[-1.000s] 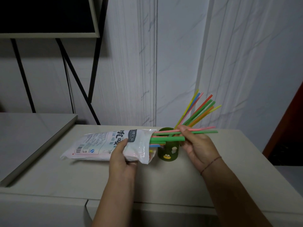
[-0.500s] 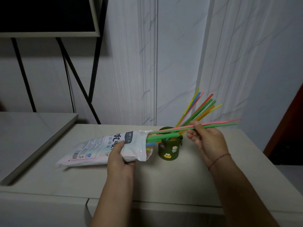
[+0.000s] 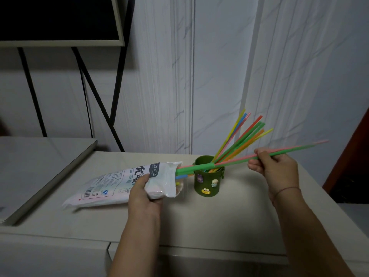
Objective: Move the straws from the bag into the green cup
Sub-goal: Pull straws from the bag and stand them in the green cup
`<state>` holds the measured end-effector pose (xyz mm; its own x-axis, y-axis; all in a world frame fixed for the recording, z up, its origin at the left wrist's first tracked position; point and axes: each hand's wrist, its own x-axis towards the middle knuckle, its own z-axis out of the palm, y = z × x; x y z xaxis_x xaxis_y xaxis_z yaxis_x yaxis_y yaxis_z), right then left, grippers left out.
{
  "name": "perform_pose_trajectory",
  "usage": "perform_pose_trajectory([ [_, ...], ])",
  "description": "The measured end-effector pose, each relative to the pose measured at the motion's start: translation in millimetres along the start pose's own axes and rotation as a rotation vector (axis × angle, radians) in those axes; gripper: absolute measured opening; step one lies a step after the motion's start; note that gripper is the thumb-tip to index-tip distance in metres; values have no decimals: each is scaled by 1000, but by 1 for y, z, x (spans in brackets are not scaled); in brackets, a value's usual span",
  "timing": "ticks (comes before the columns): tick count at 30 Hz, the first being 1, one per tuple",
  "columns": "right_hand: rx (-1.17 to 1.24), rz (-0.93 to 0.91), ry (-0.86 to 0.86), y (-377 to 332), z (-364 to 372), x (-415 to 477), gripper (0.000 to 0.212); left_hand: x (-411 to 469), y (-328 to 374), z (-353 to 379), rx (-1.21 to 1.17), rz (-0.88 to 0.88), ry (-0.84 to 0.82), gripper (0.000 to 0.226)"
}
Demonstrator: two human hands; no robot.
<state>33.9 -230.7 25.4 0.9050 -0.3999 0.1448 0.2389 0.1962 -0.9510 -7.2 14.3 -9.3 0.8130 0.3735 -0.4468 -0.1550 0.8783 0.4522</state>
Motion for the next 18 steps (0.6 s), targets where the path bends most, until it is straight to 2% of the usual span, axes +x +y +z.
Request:
perform_pose_trajectory([
  [7,-255,20,-153,25,26,-3,11,0,-5,-1,26,6,-26,18],
  [12,-541,-55,-116,39,38,0,33,2,-8,-2,30,46,-18,21],
  [15,-576,-83,-118,38,41,-1,34,6,-9,-5,25,42,-30,22],
  [18,-505,-37,-147,40,42,-2,35,8,-10,-5,17,47,-34,29],
])
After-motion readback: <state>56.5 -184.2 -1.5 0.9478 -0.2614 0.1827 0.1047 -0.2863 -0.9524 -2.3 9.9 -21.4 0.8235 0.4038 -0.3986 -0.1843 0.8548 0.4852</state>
